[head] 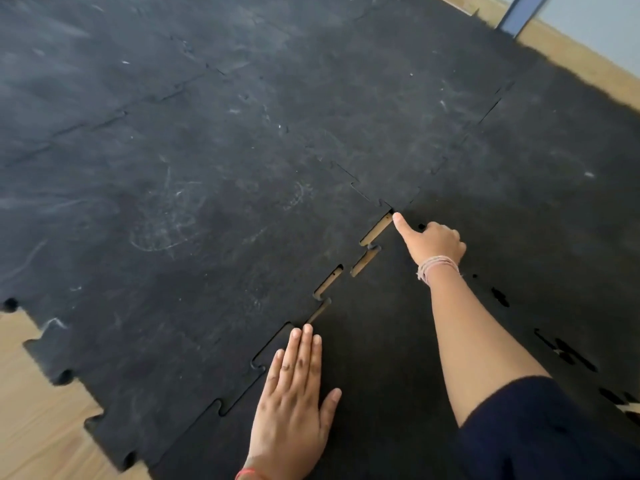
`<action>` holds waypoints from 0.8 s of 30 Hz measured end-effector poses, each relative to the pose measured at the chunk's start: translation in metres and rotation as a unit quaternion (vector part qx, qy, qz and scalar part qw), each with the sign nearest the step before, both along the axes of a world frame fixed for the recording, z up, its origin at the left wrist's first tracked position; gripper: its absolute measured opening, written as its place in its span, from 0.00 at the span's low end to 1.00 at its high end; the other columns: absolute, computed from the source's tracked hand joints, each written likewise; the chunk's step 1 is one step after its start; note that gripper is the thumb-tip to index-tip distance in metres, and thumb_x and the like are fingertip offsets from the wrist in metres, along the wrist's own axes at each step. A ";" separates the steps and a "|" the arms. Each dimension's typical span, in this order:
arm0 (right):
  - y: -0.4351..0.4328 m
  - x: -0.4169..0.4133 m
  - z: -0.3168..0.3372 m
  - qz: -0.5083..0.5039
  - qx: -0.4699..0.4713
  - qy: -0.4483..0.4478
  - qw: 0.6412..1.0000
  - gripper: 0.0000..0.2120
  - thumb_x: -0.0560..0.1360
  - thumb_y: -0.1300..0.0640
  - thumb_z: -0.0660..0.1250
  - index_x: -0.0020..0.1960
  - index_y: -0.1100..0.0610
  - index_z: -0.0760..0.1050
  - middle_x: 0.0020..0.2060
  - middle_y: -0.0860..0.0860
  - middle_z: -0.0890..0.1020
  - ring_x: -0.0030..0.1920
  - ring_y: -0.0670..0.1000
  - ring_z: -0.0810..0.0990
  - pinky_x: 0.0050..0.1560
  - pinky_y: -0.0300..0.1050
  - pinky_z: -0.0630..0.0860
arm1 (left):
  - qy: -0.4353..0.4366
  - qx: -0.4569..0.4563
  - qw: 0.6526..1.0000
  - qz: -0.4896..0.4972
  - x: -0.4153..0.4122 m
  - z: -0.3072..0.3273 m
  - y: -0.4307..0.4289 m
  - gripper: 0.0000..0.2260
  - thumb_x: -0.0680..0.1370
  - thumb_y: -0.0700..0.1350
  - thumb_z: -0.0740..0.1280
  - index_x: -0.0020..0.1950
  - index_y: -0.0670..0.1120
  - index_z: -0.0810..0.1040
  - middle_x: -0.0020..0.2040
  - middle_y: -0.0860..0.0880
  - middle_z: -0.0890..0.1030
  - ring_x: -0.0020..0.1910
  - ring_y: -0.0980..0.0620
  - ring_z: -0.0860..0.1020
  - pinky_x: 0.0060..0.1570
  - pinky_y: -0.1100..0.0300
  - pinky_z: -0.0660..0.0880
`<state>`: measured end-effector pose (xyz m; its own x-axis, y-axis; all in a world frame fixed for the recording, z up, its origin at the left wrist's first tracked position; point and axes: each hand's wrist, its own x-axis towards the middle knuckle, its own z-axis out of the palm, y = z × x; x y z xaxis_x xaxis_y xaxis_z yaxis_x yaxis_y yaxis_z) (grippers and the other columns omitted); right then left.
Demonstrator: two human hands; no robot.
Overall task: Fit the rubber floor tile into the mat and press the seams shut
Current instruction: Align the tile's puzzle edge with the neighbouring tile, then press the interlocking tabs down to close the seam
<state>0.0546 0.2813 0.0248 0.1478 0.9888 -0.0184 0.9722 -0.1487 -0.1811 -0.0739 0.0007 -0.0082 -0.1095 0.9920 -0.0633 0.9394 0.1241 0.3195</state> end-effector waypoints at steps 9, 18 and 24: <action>0.000 -0.004 0.026 -0.055 0.151 0.097 0.982 0.35 0.61 0.22 0.50 0.34 0.54 0.69 0.36 0.51 0.75 0.49 0.57 0.75 0.53 0.54 0.61 | -0.008 0.015 1.000 0.008 -0.001 -0.002 0.001 0.29 0.78 0.56 0.47 0.71 0.38 0.58 0.73 0.41 0.59 0.72 0.46 0.52 0.68 0.52 0.52; 0.001 -0.002 0.015 -0.031 0.102 0.067 0.992 0.36 0.66 0.25 0.50 0.40 0.58 0.73 0.43 0.56 0.80 0.49 0.58 0.75 0.53 0.54 0.62 | -0.003 -0.002 1.000 0.012 0.003 0.002 0.002 0.29 0.78 0.57 0.45 0.71 0.38 0.58 0.73 0.41 0.59 0.72 0.46 0.52 0.68 0.53 0.51; 0.008 -0.010 0.009 -0.028 0.116 0.014 0.993 0.38 0.66 0.24 0.48 0.42 0.57 0.75 0.42 0.54 0.80 0.50 0.58 0.75 0.50 0.53 0.61 | 0.015 0.016 1.000 0.012 0.001 -0.004 0.004 0.29 0.78 0.56 0.48 0.72 0.38 0.55 0.73 0.40 0.56 0.72 0.45 0.52 0.70 0.53 0.47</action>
